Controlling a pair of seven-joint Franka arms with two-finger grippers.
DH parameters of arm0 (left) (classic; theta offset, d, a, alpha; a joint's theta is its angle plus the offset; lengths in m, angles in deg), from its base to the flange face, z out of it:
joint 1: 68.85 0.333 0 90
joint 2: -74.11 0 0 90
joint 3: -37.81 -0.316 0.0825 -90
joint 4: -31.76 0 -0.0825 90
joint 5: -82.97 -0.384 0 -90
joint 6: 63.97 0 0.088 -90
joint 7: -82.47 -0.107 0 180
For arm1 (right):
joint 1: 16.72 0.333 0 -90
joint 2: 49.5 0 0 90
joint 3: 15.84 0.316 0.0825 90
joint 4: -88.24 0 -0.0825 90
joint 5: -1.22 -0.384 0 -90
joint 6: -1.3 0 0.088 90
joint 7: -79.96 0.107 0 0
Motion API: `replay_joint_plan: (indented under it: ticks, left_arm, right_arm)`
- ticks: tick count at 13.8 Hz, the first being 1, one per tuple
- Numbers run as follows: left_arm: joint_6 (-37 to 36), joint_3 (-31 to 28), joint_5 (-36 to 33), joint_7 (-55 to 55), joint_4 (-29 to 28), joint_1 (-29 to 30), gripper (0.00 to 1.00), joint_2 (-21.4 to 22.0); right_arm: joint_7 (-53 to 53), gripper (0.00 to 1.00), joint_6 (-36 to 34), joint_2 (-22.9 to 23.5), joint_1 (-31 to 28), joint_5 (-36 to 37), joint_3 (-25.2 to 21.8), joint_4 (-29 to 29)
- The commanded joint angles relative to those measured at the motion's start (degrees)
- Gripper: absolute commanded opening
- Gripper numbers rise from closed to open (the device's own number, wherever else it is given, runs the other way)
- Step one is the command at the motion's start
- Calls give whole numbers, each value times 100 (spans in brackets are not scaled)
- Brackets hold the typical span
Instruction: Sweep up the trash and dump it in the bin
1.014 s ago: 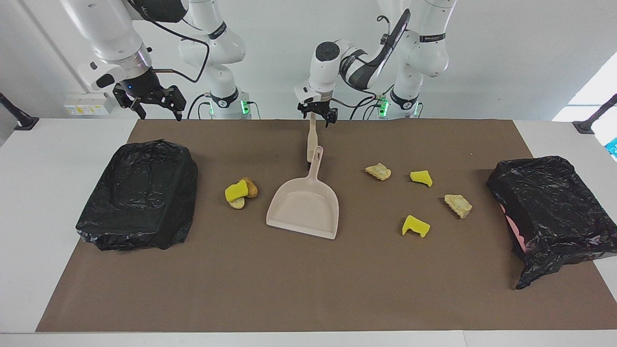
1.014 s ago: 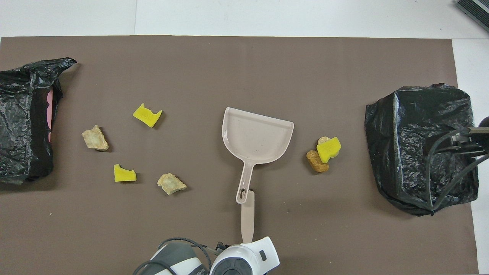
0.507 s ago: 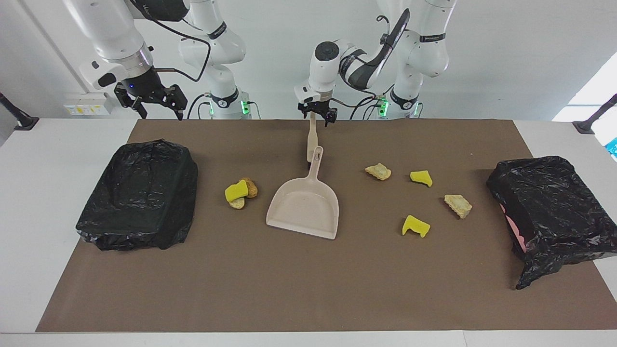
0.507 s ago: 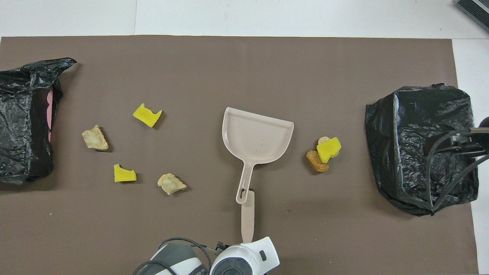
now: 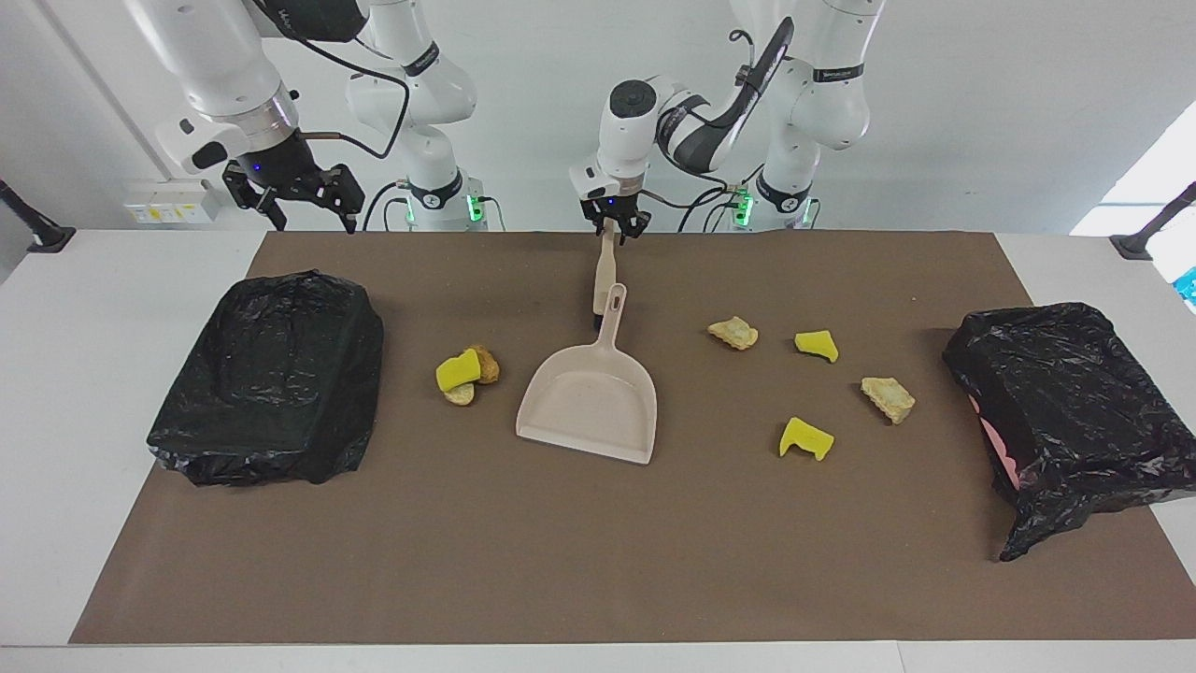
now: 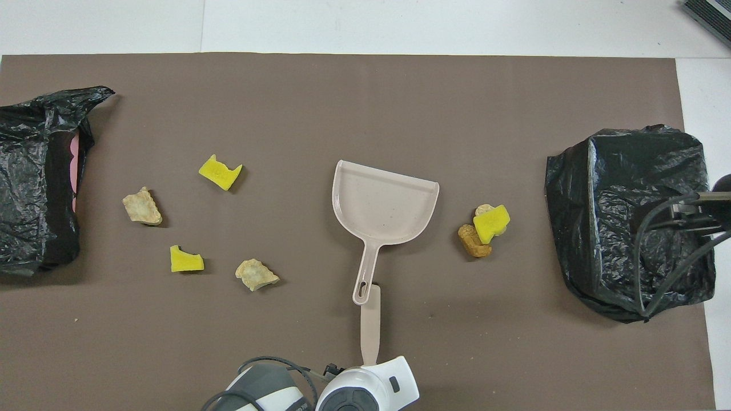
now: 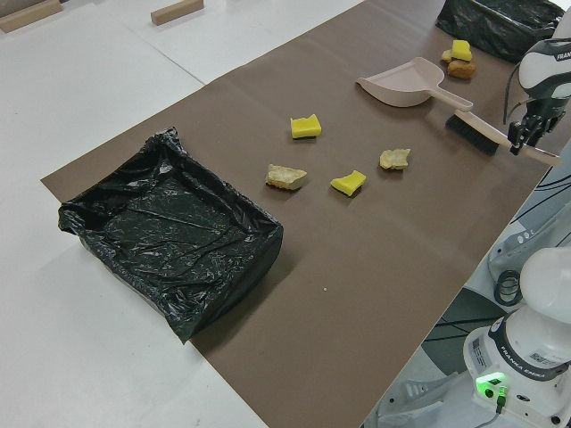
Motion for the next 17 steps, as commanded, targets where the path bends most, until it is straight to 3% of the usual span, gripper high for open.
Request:
replay_joint_plan:
  ticks: [1, 2, 4, 7, 10, 13, 14, 17]
  left_arm:
    - [-5, -97, 104, -35, -68, -177, 36, -1]
    - [-13, -97, 104, -35, -68, -177, 28, -1]
    - [-66, -97, 104, -88, -77, -177, 0, 8]
    - [-301, -149, 104, -53, 37, -63, 0, 86]
    - [-1890, -167, 42, -17, 651, 446, 0, 271]
    - [-2586, -167, 33, -26, 697, 964, 0, 701]
    - [-2789, -167, 33, -52, 714, 1244, 0, 867]
    - [-3597, -158, -220, -114, 1020, 2018, 0, 1089]
  right_arm:
    - [-43, 100, 18, -148, -68, -102, 77, -167]
    - [-43, 100, 18, -148, -68, -102, 78, -167]
    - [-43, 100, 18, -148, -68, -102, 78, -167]
    - [0, 100, 27, -148, -59, -93, 95, -158]
    - [378, 100, 492, -122, 72, -110, 209, -158]
    - [422, 100, 519, -52, 292, -189, 209, -158]
    - [614, 100, 528, -8, 301, -529, 218, -167]
    - [1835, 100, 730, 167, 765, -787, 227, -167]
